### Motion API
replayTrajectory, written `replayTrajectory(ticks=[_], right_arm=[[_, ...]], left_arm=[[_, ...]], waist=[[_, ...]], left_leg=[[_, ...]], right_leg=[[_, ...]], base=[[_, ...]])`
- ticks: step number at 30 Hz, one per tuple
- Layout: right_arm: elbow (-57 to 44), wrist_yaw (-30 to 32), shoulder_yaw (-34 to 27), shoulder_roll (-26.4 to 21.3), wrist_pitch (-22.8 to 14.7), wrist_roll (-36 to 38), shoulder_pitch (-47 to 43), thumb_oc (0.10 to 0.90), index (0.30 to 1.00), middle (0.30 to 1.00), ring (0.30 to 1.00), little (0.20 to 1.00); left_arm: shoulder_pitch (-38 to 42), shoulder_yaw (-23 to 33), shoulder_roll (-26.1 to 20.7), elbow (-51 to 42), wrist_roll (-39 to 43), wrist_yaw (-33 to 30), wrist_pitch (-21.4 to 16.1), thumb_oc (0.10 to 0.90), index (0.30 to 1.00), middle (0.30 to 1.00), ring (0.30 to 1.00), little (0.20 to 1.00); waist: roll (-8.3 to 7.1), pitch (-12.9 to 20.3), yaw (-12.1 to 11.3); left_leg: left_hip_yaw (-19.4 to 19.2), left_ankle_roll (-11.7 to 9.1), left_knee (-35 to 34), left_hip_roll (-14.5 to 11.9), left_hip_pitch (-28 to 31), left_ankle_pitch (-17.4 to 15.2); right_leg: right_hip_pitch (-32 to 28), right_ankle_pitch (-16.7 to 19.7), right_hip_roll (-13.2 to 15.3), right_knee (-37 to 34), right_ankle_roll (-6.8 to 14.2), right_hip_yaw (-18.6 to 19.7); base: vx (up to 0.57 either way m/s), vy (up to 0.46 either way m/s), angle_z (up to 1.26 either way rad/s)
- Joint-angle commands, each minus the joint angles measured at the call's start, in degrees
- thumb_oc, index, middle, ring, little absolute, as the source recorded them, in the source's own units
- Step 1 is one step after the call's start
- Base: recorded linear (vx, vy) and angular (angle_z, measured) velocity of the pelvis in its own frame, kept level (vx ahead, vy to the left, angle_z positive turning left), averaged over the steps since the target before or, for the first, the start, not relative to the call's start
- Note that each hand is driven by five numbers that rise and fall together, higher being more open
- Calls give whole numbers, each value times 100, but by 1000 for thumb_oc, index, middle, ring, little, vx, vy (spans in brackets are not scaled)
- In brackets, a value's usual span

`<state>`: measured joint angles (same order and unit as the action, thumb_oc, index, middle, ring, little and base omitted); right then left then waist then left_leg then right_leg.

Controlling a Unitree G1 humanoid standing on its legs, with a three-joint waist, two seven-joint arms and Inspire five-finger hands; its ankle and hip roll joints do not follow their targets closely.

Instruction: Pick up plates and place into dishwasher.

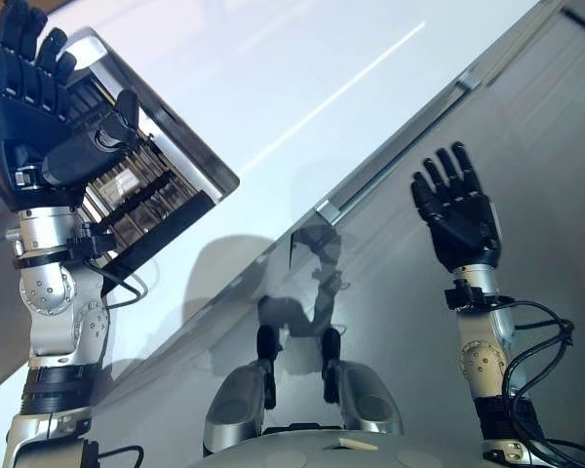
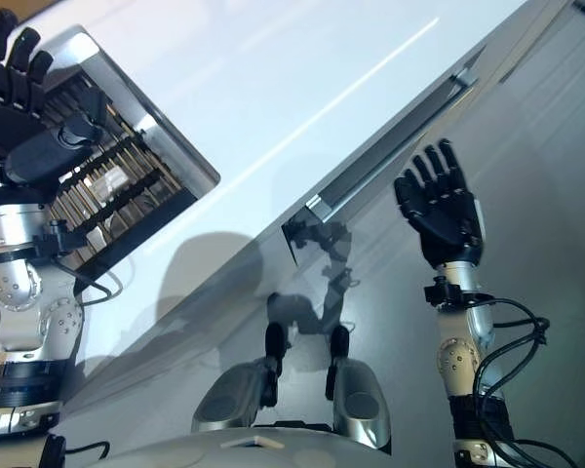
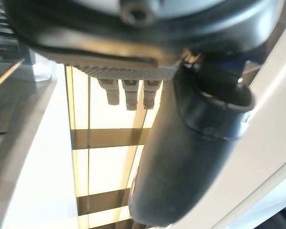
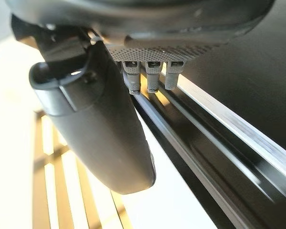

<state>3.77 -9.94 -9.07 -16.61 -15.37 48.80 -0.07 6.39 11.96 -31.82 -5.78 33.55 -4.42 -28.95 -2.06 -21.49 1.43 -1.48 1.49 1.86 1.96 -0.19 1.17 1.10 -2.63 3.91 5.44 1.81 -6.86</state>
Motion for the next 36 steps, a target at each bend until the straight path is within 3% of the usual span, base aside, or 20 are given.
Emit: replayTrajectory(ticks=[1, 6, 15, 19, 24, 27, 31, 36], right_arm=[[-94, 579, -404, -221, -921, -508, 47, 800, 900, 900, 900, 900], [542, 1136, -587, -290, -901, -1058, 115, 800, 900, 900, 900, 900], [2044, 1602, -350, -370, -172, -1876, 194, 800, 900, 900, 900, 900], [2871, 1443, -59, -356, 292, -1959, 210, 800, 900, 900, 900, 900], [3927, 1204, 350, -242, 893, -2007, 252, 800, 900, 900, 900, 900], [4523, 902, 460, -196, 1023, -2087, 236, 800, 900, 900, 900, 900], [5443, 469, 794, -167, 1479, -2512, 192, 800, 900, 900, 900, 900], [5940, 227, 1212, -156, 1618, -3160, 176, 800, 900, 900, 900, 900]], left_arm=[[78, 241, 138, 36, -148, 133, -551, 800, 900, 900, 900, 900], [149, 201, 279, 209, 17, 222, -454, 800, 900, 900, 900, 900], [254, 57, 586, 383, 806, 509, 78, 800, 900, 900, 900, 900], [336, -57, 732, 386, 1145, 583, 344, 800, 900, 900, 900, 900], [454, -168, 793, 416, 1205, 502, 416, 800, 900, 900, 900, 900], [522, -198, 794, 420, 1244, 486, 451, 800, 900, 900, 900, 900], [623, -249, 787, 428, 1351, 410, 559, 800, 900, 900, 900, 900], [681, -285, 747, 524, 1319, 203, 730, 800, 900, 900, 900, 900]], waist=[[149, 643, 196], [173, 891, 256], [192, 1075, 259], [190, 1103, 220], [193, 1144, 179], [199, 1175, 143], [214, 1230, 60], [240, 1251, 4]], left_leg=[[-280, 208, -384, 310, 323, -376], [-319, 187, -585, 293, 536, -367], [-338, 167, -671, 273, 757, -451], [-315, 157, -675, 269, 811, -479], [-274, 145, -674, 268, 873, -500], [-245, 143, -675, 272, 898, -508], [-187, 145, -676, 274, 923, -509], [-124, 152, -663, 269, 953, -502]], right_leg=[[92, 23, -295, -17, 253, 126], [-99, 40, -331, -167, 275, 176], [-377, 47, -325, -357, 296, 155], [-475, 48, -322, -425, 285, 103], [-582, 37, -321, -481, 265, 39], [-631, 36, -327, -517, 257, 5], [-694, -4, -338, -528, 231, -50], [-738, -68, -350, -465, 201, -95]], base=[[-14, 24, -4], [-3, 9, -11], [-1, -6, -2], [-3, -38, 2], [2, -37, 5], [12, -28, 9], [7, -40, 8], [6, -14, 1]])
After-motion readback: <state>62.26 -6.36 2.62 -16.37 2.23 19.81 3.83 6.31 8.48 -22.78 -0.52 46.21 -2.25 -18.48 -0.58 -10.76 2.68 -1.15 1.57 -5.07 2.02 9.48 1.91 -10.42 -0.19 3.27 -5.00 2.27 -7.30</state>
